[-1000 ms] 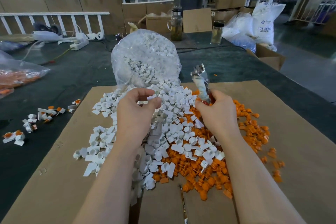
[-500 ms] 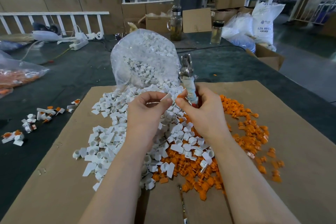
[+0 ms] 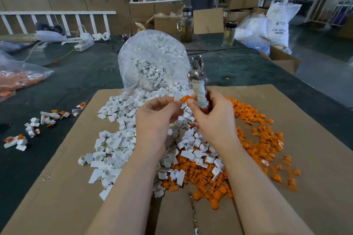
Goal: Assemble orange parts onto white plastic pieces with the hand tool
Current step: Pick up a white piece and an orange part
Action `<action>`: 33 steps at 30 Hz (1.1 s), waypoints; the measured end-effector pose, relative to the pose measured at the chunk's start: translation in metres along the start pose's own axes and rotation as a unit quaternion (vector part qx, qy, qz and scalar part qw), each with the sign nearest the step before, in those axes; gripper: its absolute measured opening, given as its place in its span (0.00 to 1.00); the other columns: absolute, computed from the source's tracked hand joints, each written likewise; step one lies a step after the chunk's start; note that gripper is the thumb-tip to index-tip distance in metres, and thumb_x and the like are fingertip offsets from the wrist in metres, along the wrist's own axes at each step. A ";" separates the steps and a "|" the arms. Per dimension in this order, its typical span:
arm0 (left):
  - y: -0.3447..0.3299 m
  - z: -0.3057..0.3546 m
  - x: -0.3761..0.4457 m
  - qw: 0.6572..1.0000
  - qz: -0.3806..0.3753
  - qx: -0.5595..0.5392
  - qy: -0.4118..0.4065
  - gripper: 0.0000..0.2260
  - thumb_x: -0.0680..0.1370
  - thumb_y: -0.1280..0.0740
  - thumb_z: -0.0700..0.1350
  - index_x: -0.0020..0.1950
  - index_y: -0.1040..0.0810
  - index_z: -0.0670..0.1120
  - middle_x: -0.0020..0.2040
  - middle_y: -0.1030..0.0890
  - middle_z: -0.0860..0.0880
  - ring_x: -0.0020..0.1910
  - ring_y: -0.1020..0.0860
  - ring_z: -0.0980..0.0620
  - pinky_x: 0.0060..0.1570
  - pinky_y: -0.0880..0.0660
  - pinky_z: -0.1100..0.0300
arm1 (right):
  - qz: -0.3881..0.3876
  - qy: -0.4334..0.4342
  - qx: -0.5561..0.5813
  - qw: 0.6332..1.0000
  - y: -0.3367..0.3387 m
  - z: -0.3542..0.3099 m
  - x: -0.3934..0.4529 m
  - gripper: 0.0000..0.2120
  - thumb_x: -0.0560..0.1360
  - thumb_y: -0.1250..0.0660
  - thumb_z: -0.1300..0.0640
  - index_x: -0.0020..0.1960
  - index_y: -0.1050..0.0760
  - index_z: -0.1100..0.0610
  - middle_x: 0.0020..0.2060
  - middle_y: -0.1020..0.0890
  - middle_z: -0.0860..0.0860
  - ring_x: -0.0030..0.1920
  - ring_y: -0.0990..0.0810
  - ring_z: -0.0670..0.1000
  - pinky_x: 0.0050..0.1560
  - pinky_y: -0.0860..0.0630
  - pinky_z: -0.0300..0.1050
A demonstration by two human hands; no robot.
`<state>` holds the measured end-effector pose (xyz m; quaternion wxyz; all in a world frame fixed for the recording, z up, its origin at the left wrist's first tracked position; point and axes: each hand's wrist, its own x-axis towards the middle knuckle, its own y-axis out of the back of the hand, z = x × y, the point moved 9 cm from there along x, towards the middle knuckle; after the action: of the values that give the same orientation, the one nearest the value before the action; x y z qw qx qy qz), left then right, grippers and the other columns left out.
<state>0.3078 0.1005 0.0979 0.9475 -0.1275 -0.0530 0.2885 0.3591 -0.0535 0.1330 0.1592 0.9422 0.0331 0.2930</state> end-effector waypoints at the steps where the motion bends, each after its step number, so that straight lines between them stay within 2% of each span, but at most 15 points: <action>1: -0.001 0.000 -0.001 1.000 -0.003 -0.004 0.001 0.04 0.72 0.25 0.35 0.42 0.18 0.42 0.33 0.16 0.47 0.34 0.16 0.52 0.36 0.21 0.65 | 0.003 0.000 -0.002 1.000 0.001 0.000 0.000 0.07 0.75 0.29 0.52 0.51 0.23 0.52 0.36 0.22 0.40 0.36 0.23 0.37 0.36 0.30 0.28; 4: -0.004 -0.001 -0.003 1.000 -0.010 -0.014 0.011 0.04 0.72 0.26 0.35 0.41 0.18 0.42 0.35 0.15 0.44 0.35 0.15 0.50 0.36 0.21 0.65 | 0.010 0.004 -0.004 1.000 0.002 -0.001 -0.001 0.06 0.75 0.29 0.52 0.49 0.24 0.50 0.36 0.21 0.41 0.38 0.22 0.40 0.37 0.27 0.33; 7: -0.010 -0.005 -0.004 0.998 -0.024 -0.040 0.035 0.08 0.72 0.26 0.34 0.35 0.16 0.44 0.38 0.15 0.41 0.37 0.15 0.49 0.38 0.20 0.62 | 0.027 0.008 0.004 1.000 0.004 -0.004 -0.002 0.06 0.75 0.29 0.53 0.48 0.25 0.49 0.38 0.19 0.43 0.40 0.20 0.44 0.40 0.22 0.44; 10: -0.013 -0.007 -0.004 0.997 -0.032 -0.052 0.042 0.11 0.71 0.25 0.35 0.30 0.16 0.47 0.38 0.15 0.42 0.38 0.16 0.49 0.41 0.20 0.61 | 0.044 0.013 0.007 0.999 0.005 -0.005 -0.003 0.07 0.75 0.28 0.52 0.46 0.27 0.46 0.39 0.19 0.44 0.40 0.20 0.43 0.40 0.22 0.44; 15: -0.016 -0.007 -0.005 0.996 -0.054 -0.058 0.034 0.08 0.72 0.25 0.35 0.34 0.16 0.45 0.33 0.16 0.44 0.37 0.16 0.49 0.42 0.21 0.58 | 0.053 0.016 0.022 0.998 0.006 -0.006 -0.004 0.09 0.74 0.28 0.52 0.44 0.28 0.43 0.38 0.18 0.45 0.40 0.19 0.45 0.42 0.21 0.50; 19: -0.019 -0.004 -0.007 0.995 -0.070 -0.071 0.025 0.07 0.72 0.26 0.35 0.35 0.16 0.45 0.35 0.15 0.43 0.38 0.16 0.49 0.45 0.19 0.57 | 0.063 0.025 0.033 0.997 0.007 -0.008 -0.005 0.07 0.74 0.28 0.52 0.44 0.27 0.45 0.36 0.19 0.44 0.38 0.20 0.45 0.40 0.21 0.49; 22: -0.014 0.001 -0.007 0.998 -0.046 -0.036 -0.003 0.10 0.71 0.25 0.34 0.32 0.16 0.47 0.36 0.15 0.44 0.37 0.15 0.50 0.39 0.21 0.63 | 0.058 0.024 0.024 0.998 0.007 -0.007 -0.004 0.09 0.74 0.28 0.53 0.43 0.28 0.43 0.36 0.19 0.44 0.38 0.20 0.45 0.39 0.22 0.47; 25: -0.011 0.007 -0.006 0.999 -0.028 0.008 -0.039 0.11 0.71 0.24 0.35 0.32 0.16 0.48 0.35 0.15 0.46 0.36 0.15 0.51 0.38 0.21 0.65 | 0.054 0.024 0.023 0.998 0.007 -0.007 -0.004 0.08 0.74 0.28 0.54 0.45 0.27 0.45 0.37 0.19 0.44 0.39 0.20 0.44 0.39 0.22 0.44; 31: -0.009 0.014 -0.008 0.993 -0.007 0.077 -0.085 0.07 0.70 0.23 0.38 0.35 0.17 0.48 0.35 0.15 0.46 0.41 0.15 0.44 0.47 0.18 0.55 | 0.056 0.027 0.007 0.998 0.009 -0.006 -0.003 0.06 0.74 0.28 0.54 0.46 0.25 0.49 0.36 0.19 0.44 0.38 0.20 0.44 0.38 0.23 0.42; 33: -0.009 0.015 -0.009 0.992 -0.002 0.095 -0.089 0.06 0.70 0.23 0.39 0.36 0.16 0.47 0.35 0.15 0.47 0.41 0.16 0.44 0.46 0.17 0.53 | 0.055 0.026 0.007 0.998 0.009 -0.006 -0.003 0.06 0.74 0.28 0.55 0.47 0.25 0.49 0.36 0.19 0.43 0.37 0.21 0.44 0.37 0.24 0.42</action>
<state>0.3029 0.0913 0.1142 0.9474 -0.0109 -0.1098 0.3005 0.3529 -0.0607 0.1385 0.1352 0.9358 -0.0123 0.3253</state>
